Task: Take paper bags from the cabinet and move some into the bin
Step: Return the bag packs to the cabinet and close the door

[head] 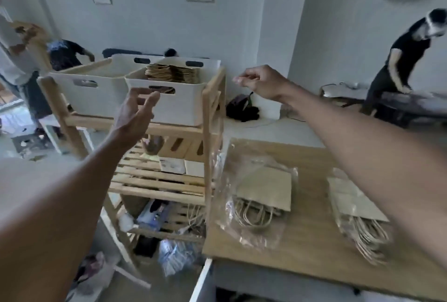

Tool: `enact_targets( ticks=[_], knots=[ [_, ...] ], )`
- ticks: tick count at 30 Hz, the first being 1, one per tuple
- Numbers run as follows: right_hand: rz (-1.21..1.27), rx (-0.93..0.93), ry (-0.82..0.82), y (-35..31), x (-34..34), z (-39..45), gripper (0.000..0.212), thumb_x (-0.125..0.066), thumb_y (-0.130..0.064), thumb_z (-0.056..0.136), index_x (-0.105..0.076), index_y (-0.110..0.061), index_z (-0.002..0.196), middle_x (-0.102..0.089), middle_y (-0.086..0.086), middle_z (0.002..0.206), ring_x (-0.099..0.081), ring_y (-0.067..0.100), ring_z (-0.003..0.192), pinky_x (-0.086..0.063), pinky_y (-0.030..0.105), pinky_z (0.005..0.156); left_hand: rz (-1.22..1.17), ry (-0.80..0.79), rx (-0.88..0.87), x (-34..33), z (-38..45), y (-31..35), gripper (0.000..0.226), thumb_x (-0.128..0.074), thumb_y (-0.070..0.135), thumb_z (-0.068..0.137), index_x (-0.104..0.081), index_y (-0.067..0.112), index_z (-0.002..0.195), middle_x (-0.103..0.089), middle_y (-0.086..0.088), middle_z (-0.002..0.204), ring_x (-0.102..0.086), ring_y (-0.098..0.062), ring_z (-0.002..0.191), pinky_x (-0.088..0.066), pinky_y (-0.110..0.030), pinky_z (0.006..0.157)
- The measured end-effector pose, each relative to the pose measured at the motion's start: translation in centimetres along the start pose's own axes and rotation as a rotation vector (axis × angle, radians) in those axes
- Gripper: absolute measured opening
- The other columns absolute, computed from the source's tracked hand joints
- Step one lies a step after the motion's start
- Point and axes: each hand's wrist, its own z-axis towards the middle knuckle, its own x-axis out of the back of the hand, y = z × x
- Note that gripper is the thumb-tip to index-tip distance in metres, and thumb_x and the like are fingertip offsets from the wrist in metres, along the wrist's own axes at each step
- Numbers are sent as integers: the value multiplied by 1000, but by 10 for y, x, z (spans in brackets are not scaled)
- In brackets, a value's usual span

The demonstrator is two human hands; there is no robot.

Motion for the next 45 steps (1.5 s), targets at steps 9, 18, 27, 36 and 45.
enact_targets(
  ticks=[9, 18, 27, 36, 45],
  knots=[
    [133, -511, -15, 109, 54, -207, 63, -59, -58, 98, -56, -20, 147, -63, 3, 135, -59, 18, 122, -50, 35, 98, -120, -528, 32, -134, -128, 67, 56, -63, 63, 93, -61, 18, 127, -74, -15, 109, -76, -33, 83, -59, -40, 68],
    [436, -857, 160, 244, 82, -309, 77, -64, -60, 94, -44, -20, 156, -55, 8, 137, -60, 38, 123, -52, 49, 107, 97, -875, 205, -304, -183, 77, 60, -67, 52, 96, -50, 21, 144, -64, -10, 120, -74, -34, 98, -63, -48, 88],
    [448, -1125, 269, 368, 75, -327, 32, -62, -48, 100, -55, -22, 116, -60, -1, 101, -60, 21, 90, -50, 45, 96, 222, -850, 340, -478, -208, 55, 58, -53, 45, 100, -52, 8, 144, -54, -17, 147, -55, -37, 130, -47, -47, 110],
    [720, -1179, 264, 430, 56, -313, 33, -72, -29, 91, -69, -11, 118, -72, 9, 89, -63, 24, 67, -49, 33, 63, -91, -963, 688, -532, -214, 65, 27, -50, 35, 101, -62, 11, 99, -61, -8, 87, -56, -21, 73, -52, -38, 78],
    [806, -1147, 168, 409, 51, -339, 37, -79, -27, 90, -70, -6, 119, -72, 19, 107, -68, 29, 75, -58, 36, 56, -331, -1005, 974, -496, -229, 46, 24, -75, 34, 85, -61, 15, 80, -39, -3, 70, -38, -17, 58, -51, -27, 60]
  ],
)
